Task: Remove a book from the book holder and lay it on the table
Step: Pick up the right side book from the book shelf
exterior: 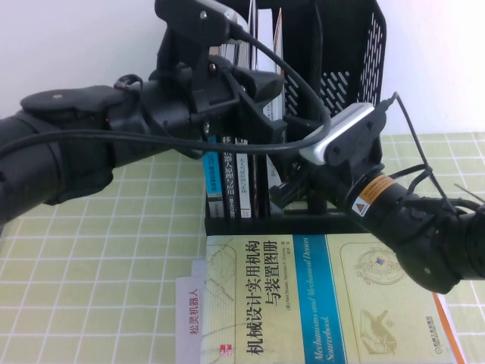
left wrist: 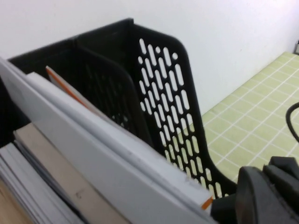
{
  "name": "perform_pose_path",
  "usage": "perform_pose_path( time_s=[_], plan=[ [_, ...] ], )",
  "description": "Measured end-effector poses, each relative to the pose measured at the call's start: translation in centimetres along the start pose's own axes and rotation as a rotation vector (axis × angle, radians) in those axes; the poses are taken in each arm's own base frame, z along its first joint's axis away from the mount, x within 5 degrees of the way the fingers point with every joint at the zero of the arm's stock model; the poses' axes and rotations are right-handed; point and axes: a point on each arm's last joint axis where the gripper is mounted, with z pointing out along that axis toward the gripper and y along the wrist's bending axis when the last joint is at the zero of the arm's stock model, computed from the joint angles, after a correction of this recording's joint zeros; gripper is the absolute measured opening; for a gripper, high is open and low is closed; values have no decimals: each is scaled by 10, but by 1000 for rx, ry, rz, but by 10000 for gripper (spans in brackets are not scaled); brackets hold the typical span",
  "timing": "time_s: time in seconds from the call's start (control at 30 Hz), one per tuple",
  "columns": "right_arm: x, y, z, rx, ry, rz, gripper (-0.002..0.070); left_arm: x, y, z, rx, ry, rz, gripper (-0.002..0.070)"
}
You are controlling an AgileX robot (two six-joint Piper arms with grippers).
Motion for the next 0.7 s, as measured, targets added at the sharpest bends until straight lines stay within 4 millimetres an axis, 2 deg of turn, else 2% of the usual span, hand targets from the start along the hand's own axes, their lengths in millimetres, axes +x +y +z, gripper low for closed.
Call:
perform_pose_path(
  time_s=[0.23, 0.53, 0.7],
  plan=[
    [8, 9, 4, 31, 22, -74, 355, 11, 7, 9, -55, 40, -11, -3],
    [10, -8, 3, 231, 56, -18, 347, 12, 17, 7, -168, 58, -21, -3],
    [11, -10, 2, 251, 60, -3, 316, 12, 17, 8, -169, 59, -22, -3]
  ],
)
